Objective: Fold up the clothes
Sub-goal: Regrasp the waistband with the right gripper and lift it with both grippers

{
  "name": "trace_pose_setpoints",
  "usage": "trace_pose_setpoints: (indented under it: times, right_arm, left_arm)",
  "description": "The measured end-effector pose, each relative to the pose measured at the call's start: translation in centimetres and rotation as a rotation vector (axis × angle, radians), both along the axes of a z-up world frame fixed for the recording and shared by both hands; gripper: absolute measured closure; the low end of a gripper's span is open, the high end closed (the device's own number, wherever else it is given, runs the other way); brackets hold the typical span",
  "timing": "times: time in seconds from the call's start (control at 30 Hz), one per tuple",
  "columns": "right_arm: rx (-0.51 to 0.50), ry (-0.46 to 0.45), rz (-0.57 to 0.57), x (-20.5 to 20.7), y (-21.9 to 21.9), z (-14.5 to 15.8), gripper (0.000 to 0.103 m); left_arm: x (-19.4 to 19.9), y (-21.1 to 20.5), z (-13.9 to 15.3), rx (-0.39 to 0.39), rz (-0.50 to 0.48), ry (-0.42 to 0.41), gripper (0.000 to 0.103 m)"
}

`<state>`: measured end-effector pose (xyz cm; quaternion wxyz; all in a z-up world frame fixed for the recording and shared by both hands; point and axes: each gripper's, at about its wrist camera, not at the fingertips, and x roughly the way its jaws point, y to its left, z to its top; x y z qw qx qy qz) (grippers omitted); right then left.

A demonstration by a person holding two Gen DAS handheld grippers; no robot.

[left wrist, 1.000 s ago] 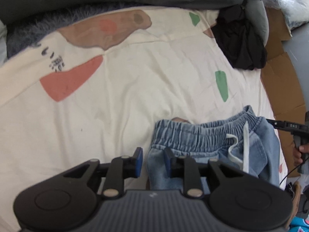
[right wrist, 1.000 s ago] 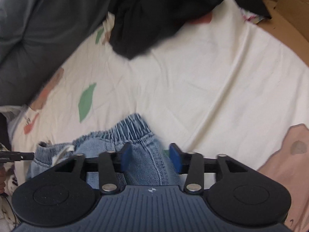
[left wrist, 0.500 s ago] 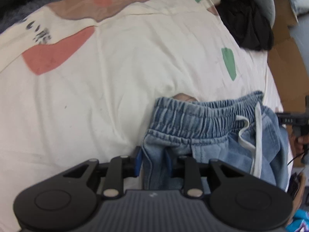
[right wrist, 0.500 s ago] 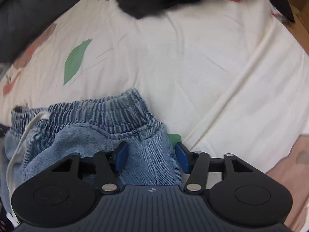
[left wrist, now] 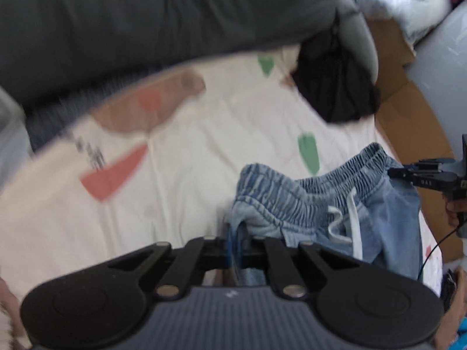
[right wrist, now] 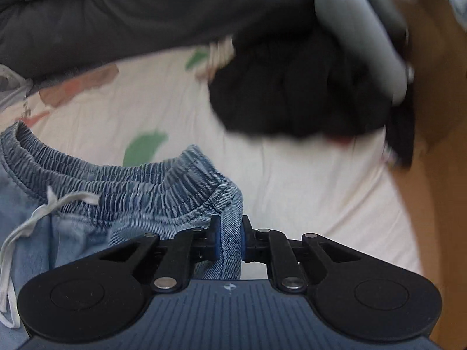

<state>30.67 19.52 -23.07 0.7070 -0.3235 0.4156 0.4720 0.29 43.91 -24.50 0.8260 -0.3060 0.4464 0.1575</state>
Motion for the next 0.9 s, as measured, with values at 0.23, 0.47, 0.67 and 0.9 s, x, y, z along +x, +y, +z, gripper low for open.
trace_pose_setpoints:
  times: [0.23,0.47,0.67,0.9]
  right_arm:
    - [0.072,-0.122,0.049,-0.2,6.8,3.5,0.091]
    - [0.105,-0.207,0.136,-1.1,15.9,5.3,0.092]
    - [0.079,-0.269,0.172,-1.4,21.9,5.8,0.092]
    - [0.051,-0.326,0.233,-1.7,26.6,6.4,0.092]
  left_arm:
    - [-0.1,2.3,2.8,0.084,0.087,-0.062,0.100]
    - [-2.0,6.3,3.3,0.113,0.192,-0.076,0.100]
    - [-2.2,8.4,3.8,0.127,0.233,-0.102,0.100]
    - [-2.4,10.7,4.3,0.168,0.285,-0.100,0.100]
